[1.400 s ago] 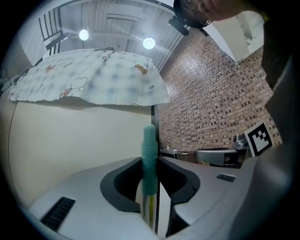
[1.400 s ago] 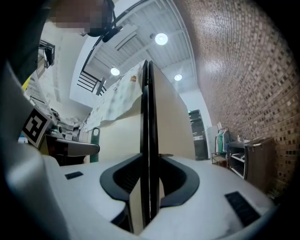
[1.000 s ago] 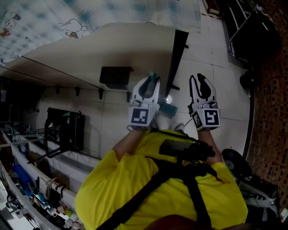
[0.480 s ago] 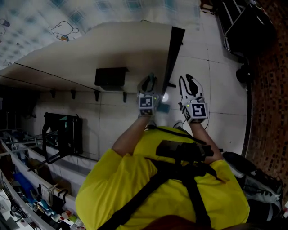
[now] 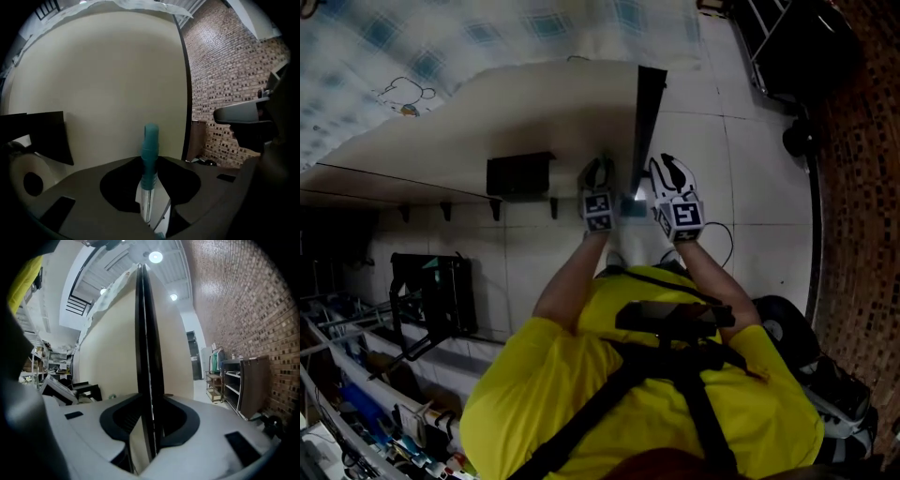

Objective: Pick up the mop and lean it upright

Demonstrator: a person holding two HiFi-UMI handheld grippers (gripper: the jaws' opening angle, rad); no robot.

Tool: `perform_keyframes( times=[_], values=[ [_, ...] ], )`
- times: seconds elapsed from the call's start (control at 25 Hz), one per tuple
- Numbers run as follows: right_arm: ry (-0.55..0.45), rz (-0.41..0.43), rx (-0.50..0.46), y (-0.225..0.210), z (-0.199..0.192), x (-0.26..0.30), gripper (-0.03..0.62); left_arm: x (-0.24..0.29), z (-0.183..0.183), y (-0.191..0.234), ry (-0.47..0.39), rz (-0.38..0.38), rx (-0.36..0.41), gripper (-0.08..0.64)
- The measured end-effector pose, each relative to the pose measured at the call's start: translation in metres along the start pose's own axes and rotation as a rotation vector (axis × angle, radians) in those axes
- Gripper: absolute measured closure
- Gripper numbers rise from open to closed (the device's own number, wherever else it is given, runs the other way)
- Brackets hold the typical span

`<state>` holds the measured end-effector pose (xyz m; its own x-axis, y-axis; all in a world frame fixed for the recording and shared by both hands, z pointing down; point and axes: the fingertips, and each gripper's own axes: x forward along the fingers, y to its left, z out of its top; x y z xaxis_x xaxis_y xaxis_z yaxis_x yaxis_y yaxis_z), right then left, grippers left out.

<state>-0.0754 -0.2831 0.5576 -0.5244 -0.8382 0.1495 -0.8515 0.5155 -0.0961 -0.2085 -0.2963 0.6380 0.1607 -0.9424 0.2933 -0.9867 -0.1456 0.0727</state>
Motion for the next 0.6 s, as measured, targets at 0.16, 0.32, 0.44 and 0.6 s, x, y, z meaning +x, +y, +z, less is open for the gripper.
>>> perform_keyframes(
  times=[0.16, 0.32, 0.44, 0.6],
  values=[
    [0.028, 0.002, 0.007, 0.007, -0.02, 0.0, 0.482, 0.01, 0.003, 0.004, 0.004, -0.005, -0.031, 0.454],
    [0.071, -0.018, 0.009, 0.003, -0.039, 0.001, 0.482, 0.007, -0.009, 0.002, 0.018, -0.022, -0.05, 0.343],
    [0.087, -0.025, 0.02, -0.001, -0.044, -0.001, 0.482, 0.003, -0.012, 0.0, 0.02, -0.037, -0.04, 0.333],
    [0.106, -0.016, 0.018, 0.001, -0.044, -0.001, 0.482, 0.006, -0.016, 0.002, 0.039, -0.03, -0.042, 0.333]
  ],
)
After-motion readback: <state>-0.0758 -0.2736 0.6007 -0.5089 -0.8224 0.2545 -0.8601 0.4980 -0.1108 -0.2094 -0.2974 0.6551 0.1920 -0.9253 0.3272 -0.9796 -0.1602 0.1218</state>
